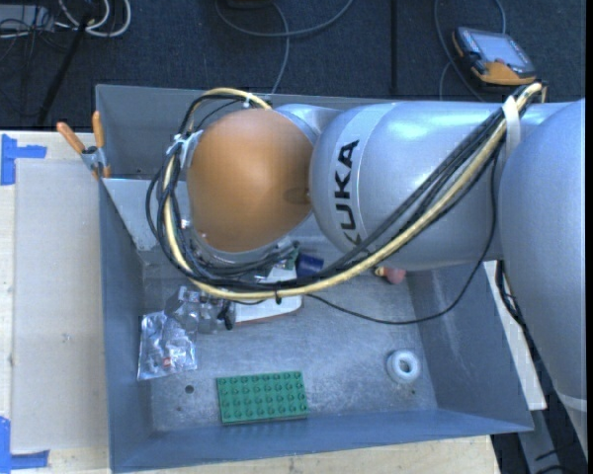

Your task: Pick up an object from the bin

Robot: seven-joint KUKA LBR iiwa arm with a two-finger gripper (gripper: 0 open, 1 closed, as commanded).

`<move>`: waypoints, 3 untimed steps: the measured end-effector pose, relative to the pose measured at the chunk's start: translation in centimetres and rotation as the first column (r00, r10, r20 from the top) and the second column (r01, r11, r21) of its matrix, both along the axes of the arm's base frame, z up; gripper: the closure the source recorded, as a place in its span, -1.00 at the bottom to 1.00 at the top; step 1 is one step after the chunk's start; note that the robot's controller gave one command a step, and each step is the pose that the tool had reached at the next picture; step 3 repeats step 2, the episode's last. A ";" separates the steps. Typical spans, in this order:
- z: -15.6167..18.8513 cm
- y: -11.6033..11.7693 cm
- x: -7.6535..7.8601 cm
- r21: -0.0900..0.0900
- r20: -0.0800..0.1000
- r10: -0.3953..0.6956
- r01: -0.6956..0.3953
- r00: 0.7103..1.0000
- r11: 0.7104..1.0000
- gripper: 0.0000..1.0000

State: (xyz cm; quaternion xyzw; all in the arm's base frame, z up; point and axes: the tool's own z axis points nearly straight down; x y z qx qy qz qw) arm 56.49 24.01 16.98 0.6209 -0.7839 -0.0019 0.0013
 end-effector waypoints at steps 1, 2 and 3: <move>22.0 -1.3 1.3 0.003 0.015 0.069 -0.069 0.998 0.998 1.00; 21.4 -1.4 1.2 0.001 0.005 0.066 -0.066 0.998 0.998 1.00; 21.4 -1.4 1.2 0.001 0.005 0.066 -0.066 0.998 0.998 1.00</move>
Offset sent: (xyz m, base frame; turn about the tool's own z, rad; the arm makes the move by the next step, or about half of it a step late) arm 0.0115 -0.0143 0.2148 -0.0724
